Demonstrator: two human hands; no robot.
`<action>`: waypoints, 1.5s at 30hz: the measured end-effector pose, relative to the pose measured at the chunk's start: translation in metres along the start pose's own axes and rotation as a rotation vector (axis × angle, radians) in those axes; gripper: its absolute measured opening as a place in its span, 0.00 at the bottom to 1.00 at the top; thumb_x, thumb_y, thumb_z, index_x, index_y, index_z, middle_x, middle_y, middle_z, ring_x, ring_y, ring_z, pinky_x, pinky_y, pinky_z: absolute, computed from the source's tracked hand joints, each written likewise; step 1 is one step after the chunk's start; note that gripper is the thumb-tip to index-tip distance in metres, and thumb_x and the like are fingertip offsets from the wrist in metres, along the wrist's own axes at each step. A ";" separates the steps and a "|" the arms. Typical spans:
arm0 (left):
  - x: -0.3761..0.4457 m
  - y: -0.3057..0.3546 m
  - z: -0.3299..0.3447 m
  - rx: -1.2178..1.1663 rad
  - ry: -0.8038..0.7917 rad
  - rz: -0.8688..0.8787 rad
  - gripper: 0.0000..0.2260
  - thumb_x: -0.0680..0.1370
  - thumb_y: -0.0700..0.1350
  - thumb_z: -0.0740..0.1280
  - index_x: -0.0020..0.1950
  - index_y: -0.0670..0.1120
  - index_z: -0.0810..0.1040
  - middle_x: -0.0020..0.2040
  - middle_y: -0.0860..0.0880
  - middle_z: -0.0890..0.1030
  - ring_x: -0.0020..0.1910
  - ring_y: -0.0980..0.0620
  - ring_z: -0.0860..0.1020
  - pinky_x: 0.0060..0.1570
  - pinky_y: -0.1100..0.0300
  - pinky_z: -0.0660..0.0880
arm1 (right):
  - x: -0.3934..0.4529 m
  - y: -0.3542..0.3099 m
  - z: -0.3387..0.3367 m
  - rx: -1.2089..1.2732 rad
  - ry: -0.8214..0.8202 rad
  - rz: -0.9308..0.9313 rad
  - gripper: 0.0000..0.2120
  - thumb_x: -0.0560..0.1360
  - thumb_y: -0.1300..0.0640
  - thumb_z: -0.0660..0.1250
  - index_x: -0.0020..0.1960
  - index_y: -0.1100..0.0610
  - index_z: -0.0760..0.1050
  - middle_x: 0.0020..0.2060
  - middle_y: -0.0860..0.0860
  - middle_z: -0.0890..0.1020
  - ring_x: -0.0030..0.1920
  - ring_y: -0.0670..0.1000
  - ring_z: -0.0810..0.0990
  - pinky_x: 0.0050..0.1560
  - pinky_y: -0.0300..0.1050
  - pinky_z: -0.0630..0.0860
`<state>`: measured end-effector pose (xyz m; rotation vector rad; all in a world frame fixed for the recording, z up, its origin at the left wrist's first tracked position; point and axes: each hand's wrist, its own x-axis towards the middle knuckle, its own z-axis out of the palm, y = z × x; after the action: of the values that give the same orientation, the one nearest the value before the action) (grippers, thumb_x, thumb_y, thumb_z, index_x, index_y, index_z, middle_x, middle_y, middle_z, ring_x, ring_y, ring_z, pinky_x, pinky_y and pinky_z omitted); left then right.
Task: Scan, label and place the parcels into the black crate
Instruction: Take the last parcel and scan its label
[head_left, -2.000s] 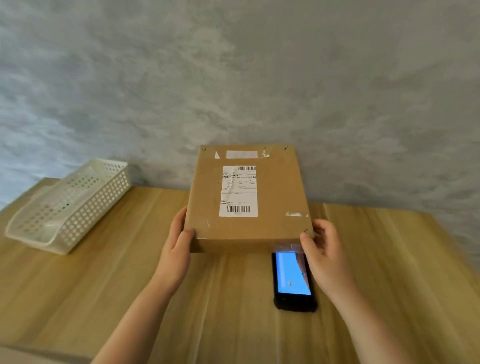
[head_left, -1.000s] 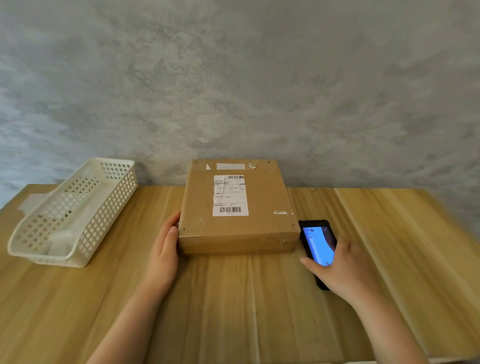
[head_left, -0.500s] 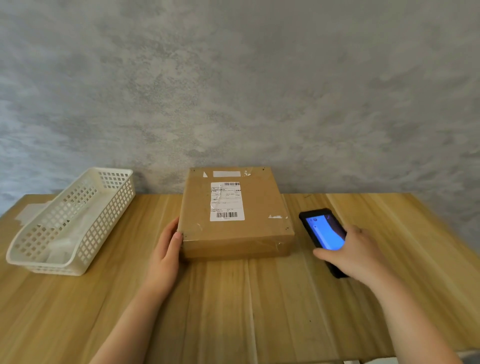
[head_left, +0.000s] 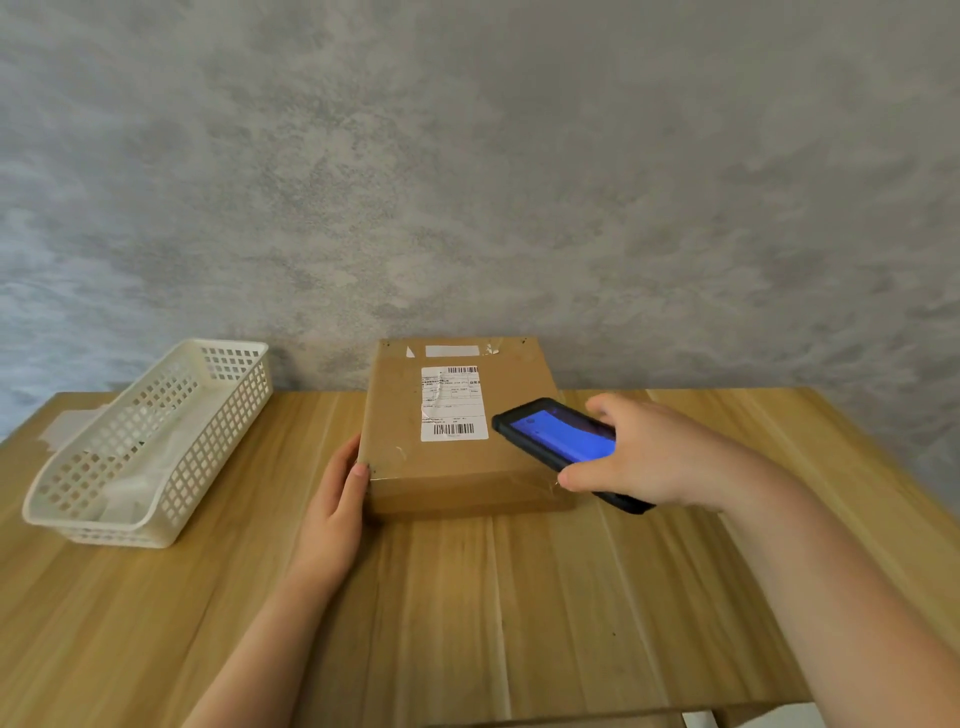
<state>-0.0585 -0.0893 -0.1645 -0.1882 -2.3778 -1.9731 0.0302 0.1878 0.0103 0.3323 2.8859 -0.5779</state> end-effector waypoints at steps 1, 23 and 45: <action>0.000 0.000 0.000 0.006 0.000 0.006 0.18 0.79 0.59 0.56 0.68 0.65 0.70 0.61 0.74 0.74 0.64 0.73 0.70 0.60 0.69 0.65 | 0.001 -0.003 -0.001 -0.009 -0.006 -0.014 0.27 0.63 0.35 0.73 0.53 0.49 0.72 0.48 0.46 0.79 0.45 0.49 0.80 0.45 0.46 0.77; 0.000 -0.001 0.004 0.066 -0.011 0.063 0.20 0.81 0.56 0.56 0.72 0.57 0.70 0.65 0.66 0.75 0.63 0.74 0.69 0.58 0.72 0.65 | 0.045 -0.033 -0.020 -0.094 0.029 -0.012 0.21 0.66 0.38 0.70 0.43 0.57 0.77 0.31 0.50 0.73 0.31 0.51 0.71 0.33 0.43 0.63; -0.001 0.007 0.002 0.042 -0.029 0.041 0.13 0.85 0.48 0.57 0.64 0.67 0.69 0.58 0.77 0.74 0.61 0.75 0.71 0.54 0.77 0.65 | 0.052 -0.034 -0.024 -0.152 0.005 -0.014 0.22 0.66 0.37 0.70 0.43 0.57 0.79 0.33 0.50 0.76 0.33 0.51 0.73 0.34 0.43 0.64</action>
<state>-0.0568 -0.0856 -0.1578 -0.2634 -2.4101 -1.9145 -0.0314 0.1756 0.0326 0.2917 2.9162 -0.3578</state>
